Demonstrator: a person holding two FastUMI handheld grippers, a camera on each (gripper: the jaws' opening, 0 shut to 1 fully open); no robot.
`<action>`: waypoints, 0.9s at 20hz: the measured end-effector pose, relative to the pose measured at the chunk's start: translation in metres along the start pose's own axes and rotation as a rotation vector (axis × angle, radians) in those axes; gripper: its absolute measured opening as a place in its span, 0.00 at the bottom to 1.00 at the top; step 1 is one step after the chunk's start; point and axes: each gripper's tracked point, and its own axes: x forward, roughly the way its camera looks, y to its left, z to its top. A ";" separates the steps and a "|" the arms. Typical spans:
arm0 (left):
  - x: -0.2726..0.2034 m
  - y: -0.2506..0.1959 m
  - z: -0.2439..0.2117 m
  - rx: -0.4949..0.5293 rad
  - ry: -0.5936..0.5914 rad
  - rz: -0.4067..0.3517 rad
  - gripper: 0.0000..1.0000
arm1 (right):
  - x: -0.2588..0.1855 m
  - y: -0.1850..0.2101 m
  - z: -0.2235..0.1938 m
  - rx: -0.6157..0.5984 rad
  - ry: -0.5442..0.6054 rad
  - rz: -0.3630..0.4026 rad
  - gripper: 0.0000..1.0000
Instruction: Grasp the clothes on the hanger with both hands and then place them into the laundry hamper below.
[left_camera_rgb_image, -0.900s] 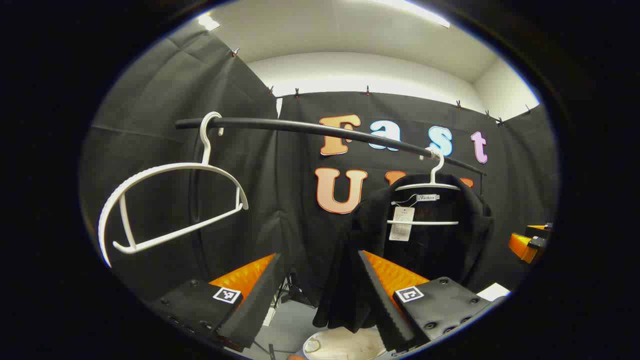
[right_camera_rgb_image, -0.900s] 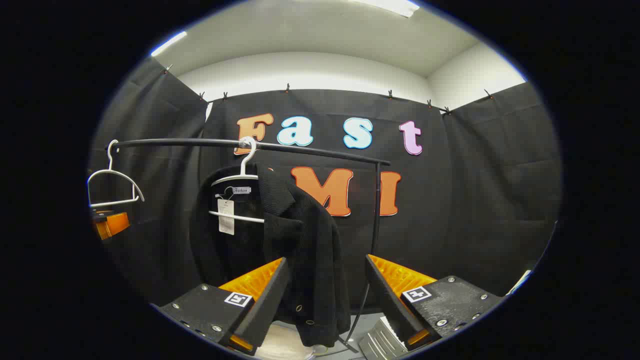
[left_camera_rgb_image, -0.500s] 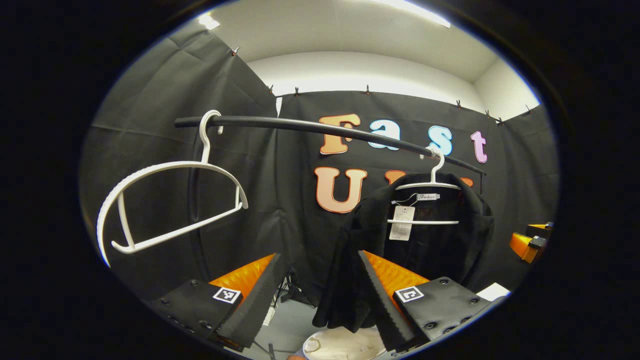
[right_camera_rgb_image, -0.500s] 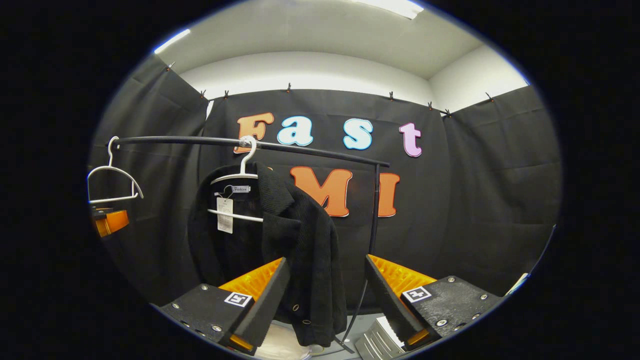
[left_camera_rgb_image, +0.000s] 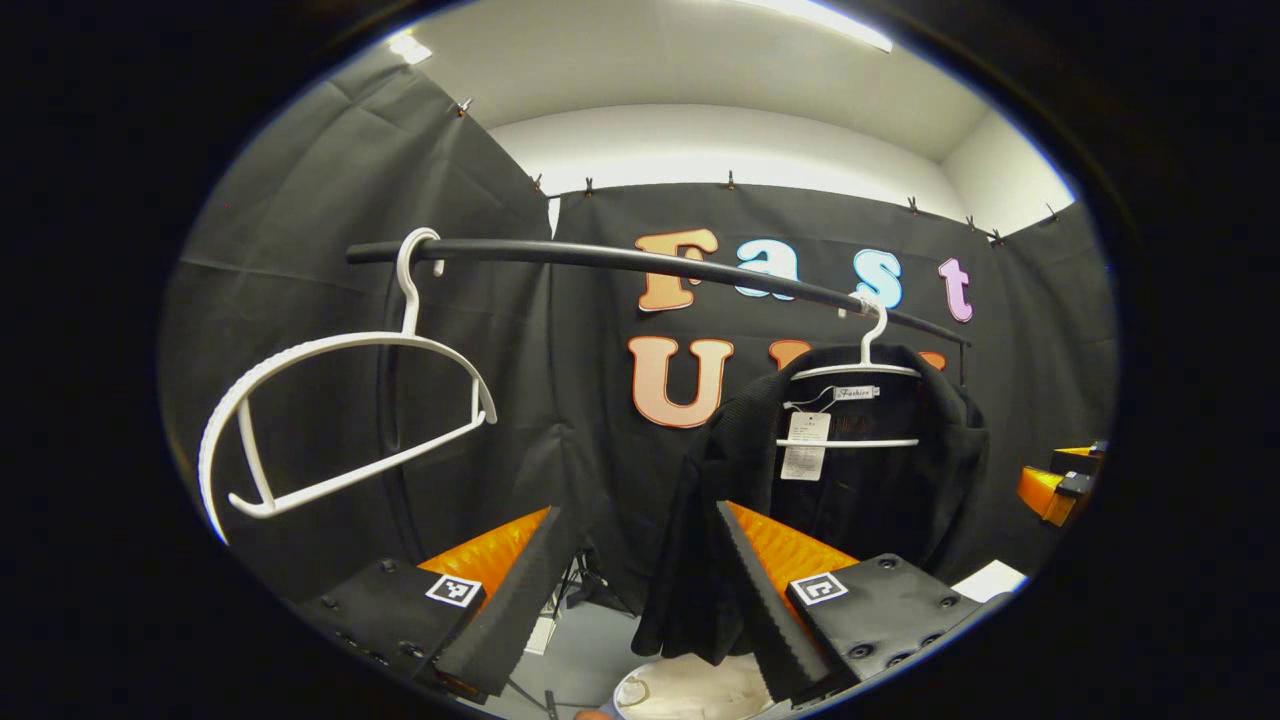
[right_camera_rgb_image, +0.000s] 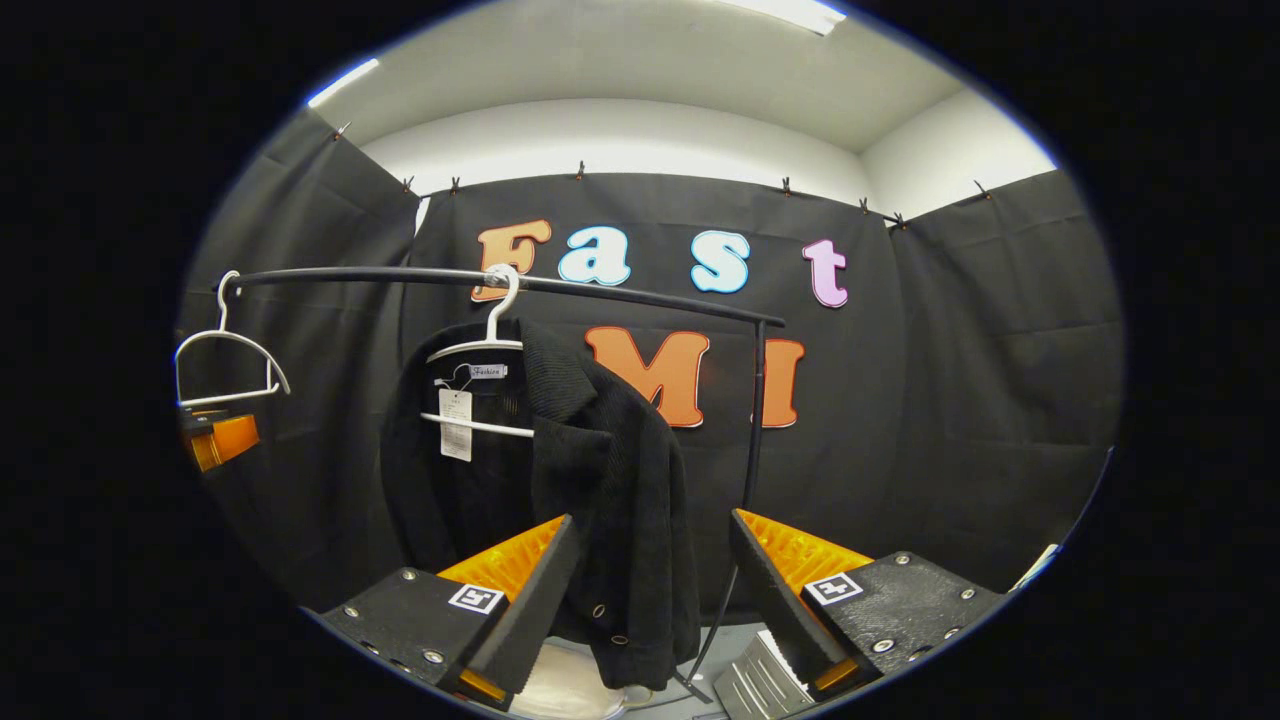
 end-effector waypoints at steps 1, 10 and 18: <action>0.001 0.000 0.000 -0.003 0.003 -0.001 0.93 | 0.001 0.000 -0.001 -0.001 0.004 -0.001 0.94; 0.005 -0.004 0.004 0.014 -0.005 -0.015 0.96 | 0.011 0.012 -0.018 0.015 0.042 0.025 0.93; 0.010 -0.001 0.000 0.015 0.008 -0.002 0.93 | 0.032 0.039 -0.038 0.030 0.092 0.083 1.00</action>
